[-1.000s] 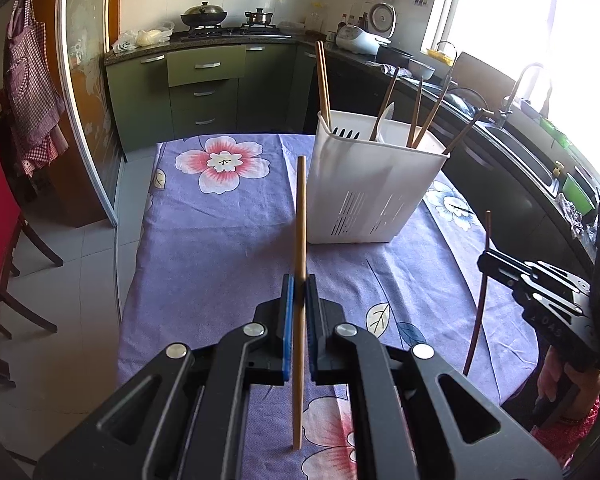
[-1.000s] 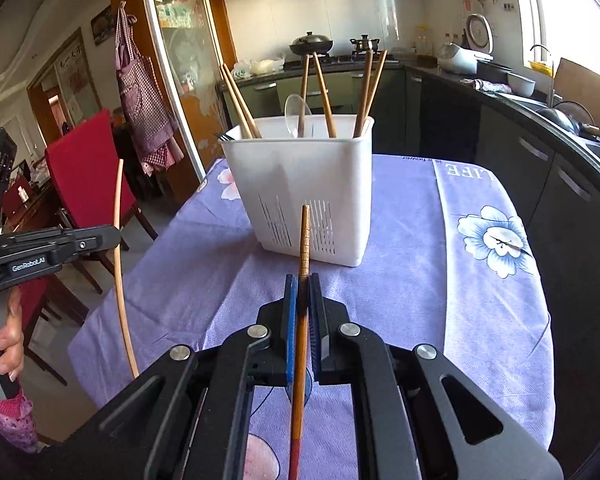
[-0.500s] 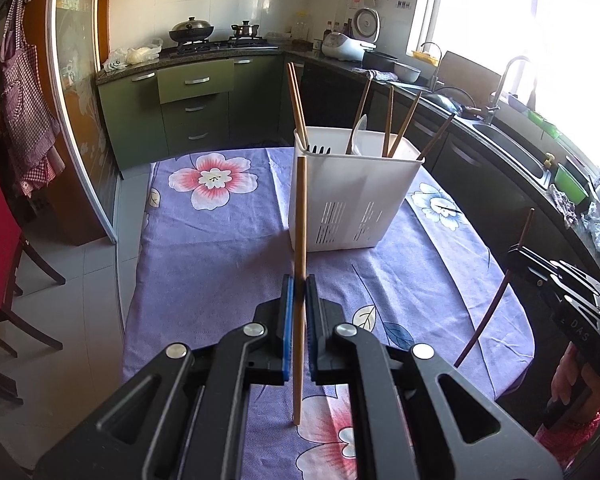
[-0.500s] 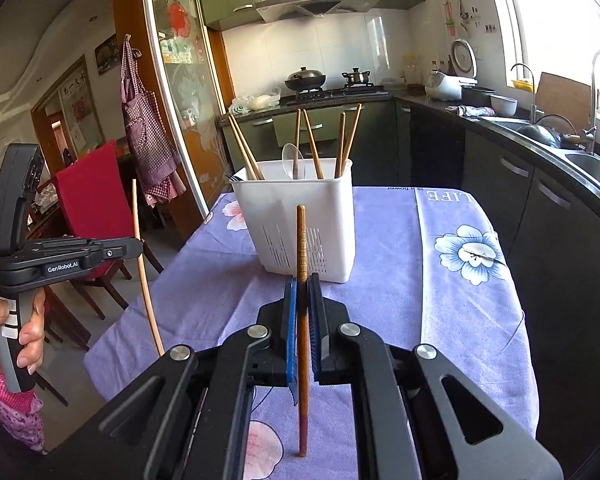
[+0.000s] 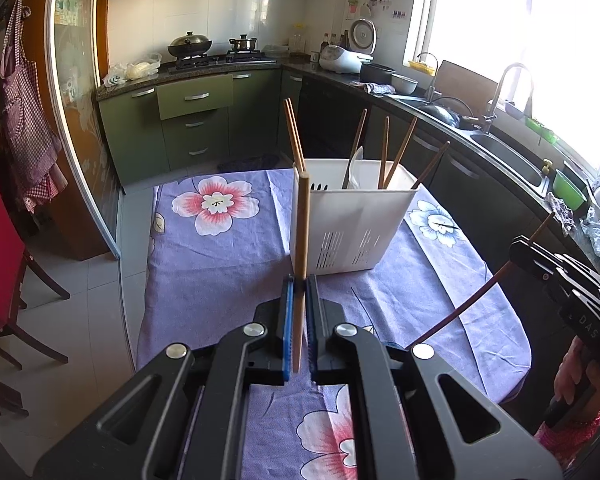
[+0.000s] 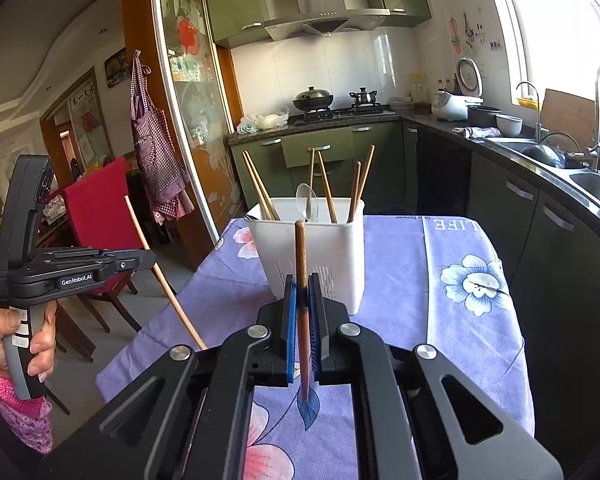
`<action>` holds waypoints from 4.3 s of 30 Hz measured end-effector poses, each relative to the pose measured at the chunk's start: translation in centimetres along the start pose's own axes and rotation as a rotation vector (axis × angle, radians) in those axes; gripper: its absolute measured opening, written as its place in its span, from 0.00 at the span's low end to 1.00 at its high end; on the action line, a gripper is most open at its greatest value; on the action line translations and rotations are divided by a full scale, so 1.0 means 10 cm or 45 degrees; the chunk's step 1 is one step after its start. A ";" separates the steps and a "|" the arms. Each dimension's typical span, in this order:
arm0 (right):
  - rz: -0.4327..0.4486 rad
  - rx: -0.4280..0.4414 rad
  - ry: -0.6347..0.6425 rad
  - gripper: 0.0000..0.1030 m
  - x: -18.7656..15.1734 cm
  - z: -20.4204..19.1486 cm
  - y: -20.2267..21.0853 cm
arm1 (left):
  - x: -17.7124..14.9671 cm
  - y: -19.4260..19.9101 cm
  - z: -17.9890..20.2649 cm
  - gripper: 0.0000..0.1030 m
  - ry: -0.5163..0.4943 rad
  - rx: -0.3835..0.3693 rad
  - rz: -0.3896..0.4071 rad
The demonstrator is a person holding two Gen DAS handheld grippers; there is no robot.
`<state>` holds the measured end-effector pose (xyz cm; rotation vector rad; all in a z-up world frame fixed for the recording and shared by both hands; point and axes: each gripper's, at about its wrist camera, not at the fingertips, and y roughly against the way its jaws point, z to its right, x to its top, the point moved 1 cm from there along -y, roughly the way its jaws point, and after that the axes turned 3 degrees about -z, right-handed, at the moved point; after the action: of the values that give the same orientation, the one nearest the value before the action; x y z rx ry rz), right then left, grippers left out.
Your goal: Organize utensils
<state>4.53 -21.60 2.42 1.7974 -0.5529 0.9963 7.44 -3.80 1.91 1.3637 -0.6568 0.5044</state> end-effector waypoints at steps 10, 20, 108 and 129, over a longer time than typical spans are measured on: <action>0.031 0.022 0.069 0.06 0.50 -0.15 0.03 | 0.78 0.32 0.17 0.06 -0.063 -0.106 0.099; 0.020 0.016 0.089 0.06 0.68 -0.22 -0.11 | 1.60 0.44 0.50 0.06 -0.113 -0.122 0.288; 0.277 -0.415 0.023 0.95 -0.10 -0.09 0.00 | -0.37 -0.27 -0.04 0.93 0.079 0.139 0.250; 0.281 -0.425 -0.011 0.95 -0.45 -0.23 0.51 | -0.57 0.11 -0.12 0.93 0.109 0.152 0.321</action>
<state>-2.67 -21.96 1.88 1.4667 -0.8830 0.9779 2.70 -2.17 -1.29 1.3698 -0.7424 0.8109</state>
